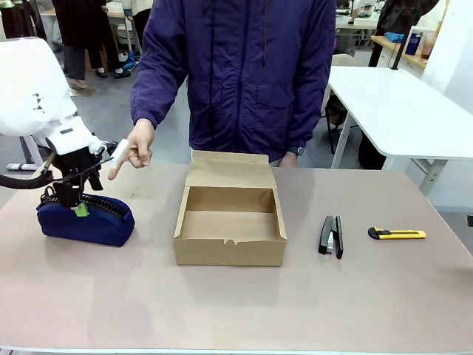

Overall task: Pack the item into the box.
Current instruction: Pick up the item indicated by the person and place it inside the Mailer Box.

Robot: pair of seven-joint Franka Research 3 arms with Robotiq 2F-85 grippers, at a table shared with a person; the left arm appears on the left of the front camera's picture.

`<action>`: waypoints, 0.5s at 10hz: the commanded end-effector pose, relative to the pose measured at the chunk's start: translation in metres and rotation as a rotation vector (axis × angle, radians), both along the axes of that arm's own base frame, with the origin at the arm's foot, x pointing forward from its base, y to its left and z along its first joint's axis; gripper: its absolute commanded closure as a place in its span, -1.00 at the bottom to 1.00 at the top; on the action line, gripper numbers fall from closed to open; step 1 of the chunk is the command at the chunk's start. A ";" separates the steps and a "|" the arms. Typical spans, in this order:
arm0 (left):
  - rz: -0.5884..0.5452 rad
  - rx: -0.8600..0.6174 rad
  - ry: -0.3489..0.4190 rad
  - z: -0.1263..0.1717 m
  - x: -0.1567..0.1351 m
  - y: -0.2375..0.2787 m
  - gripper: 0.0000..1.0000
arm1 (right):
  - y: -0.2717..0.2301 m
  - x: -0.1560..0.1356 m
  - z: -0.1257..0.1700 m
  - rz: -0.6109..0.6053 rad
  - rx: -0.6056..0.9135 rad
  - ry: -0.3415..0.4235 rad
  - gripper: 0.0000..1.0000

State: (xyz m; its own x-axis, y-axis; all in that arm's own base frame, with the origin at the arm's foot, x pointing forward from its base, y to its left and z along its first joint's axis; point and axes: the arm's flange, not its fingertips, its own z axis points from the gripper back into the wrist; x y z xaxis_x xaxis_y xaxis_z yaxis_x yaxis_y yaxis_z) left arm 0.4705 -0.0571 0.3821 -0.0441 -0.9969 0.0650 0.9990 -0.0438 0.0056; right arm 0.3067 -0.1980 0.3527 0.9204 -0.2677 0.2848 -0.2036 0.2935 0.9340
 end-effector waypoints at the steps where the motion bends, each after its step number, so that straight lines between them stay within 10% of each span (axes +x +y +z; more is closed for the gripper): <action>1: 0.031 0.057 0.008 -0.001 0.010 -0.002 -1.00 | 0.000 0.003 0.002 -0.011 0.015 -0.027 -1.00; 5: 0.029 0.072 0.054 -0.013 0.014 0.003 -1.00 | 0.000 0.003 0.002 -0.011 0.015 -0.027 -1.00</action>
State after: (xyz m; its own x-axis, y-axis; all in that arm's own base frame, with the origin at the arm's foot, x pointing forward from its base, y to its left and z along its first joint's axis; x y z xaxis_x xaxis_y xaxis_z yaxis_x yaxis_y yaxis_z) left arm 0.4797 -0.0562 0.3654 -0.0225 -0.9996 0.0144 0.9991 -0.0230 -0.0346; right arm 0.3067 -0.1980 0.3527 0.9204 -0.2679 0.2848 -0.2037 0.2935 0.9340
